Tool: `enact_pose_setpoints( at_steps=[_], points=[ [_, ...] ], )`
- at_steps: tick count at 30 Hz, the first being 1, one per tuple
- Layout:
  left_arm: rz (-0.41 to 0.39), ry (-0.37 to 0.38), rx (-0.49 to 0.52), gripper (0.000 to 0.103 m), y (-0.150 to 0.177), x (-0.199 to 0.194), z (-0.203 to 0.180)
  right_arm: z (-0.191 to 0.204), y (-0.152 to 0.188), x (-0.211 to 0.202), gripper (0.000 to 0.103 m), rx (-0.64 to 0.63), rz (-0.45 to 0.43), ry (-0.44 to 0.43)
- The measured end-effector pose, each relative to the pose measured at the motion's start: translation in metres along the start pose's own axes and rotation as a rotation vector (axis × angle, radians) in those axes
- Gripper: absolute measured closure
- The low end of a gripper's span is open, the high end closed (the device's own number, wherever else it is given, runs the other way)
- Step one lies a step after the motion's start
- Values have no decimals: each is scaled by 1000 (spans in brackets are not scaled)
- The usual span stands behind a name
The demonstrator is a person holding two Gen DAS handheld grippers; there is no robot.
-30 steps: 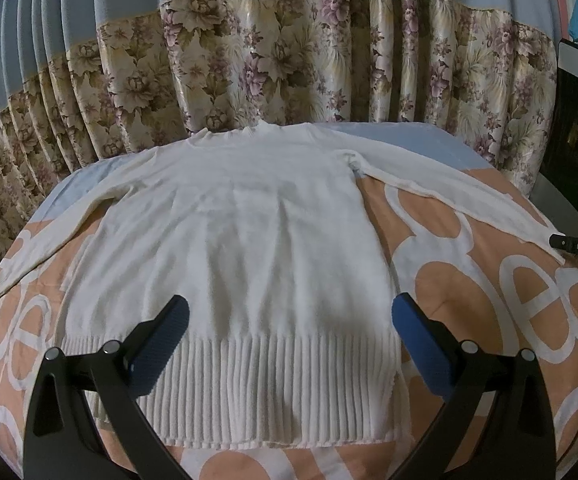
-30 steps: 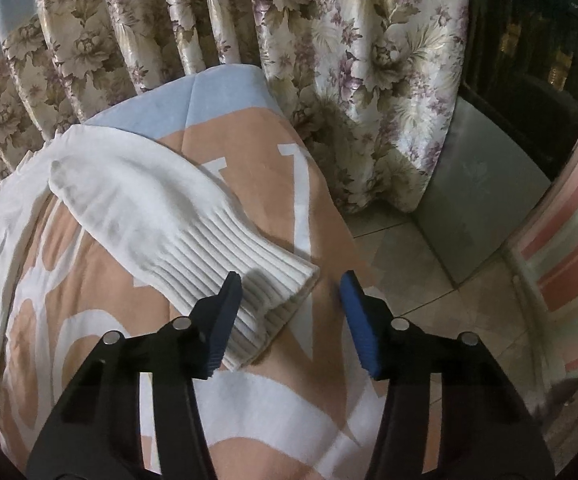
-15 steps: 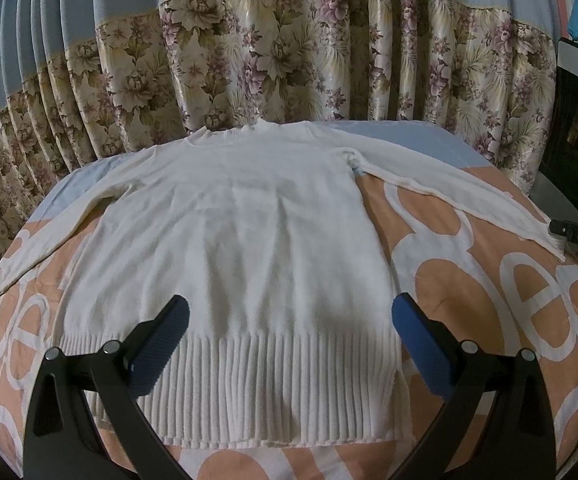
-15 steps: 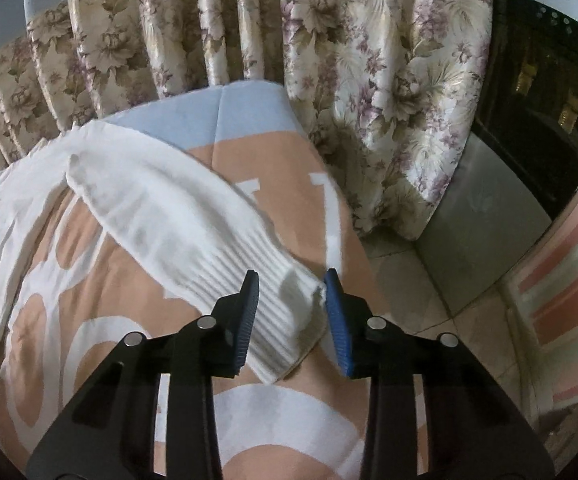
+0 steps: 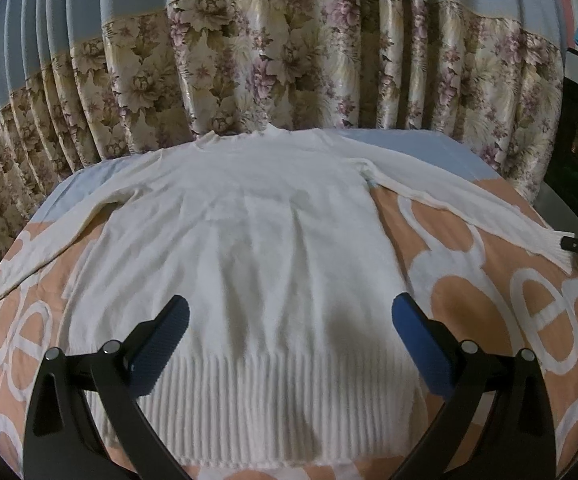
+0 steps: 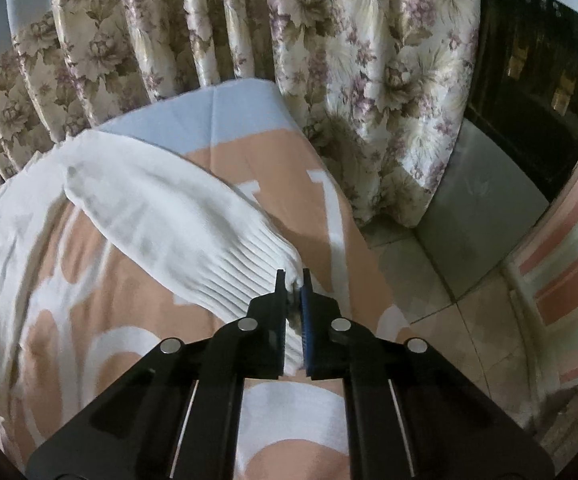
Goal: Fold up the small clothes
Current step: 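Carry the held sleeve with the right gripper across the sweater body toward the collar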
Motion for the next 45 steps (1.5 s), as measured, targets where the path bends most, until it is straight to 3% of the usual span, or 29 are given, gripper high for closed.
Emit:
enact_pose_setpoints(
  at_steps=[8, 15, 26, 45],
  points=[
    [-34, -45, -25, 2, -24, 15, 30, 38, -19, -16, 96, -32, -26, -26],
    [-34, -56, -83, 2, -50, 33, 64, 94, -38, -24, 96, -83, -47, -56],
    [-32, -135, -144, 2, -88, 65, 126, 204, -69, -8, 96, -158, -58, -72],
    [-14, -210, -178, 2, -127, 117, 227, 425, -112, 58, 96, -300, 7, -261]
  ],
)
Point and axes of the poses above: each gripper's, at about its wrist camera, not at the fingertips, and x roughly the way its jaws point, z to its left, y to its underside, the point moved 6 cm from there along x, roughly the way its jaws point, and after that the axes turned 10 degrees about z, right-handed, at the moved point
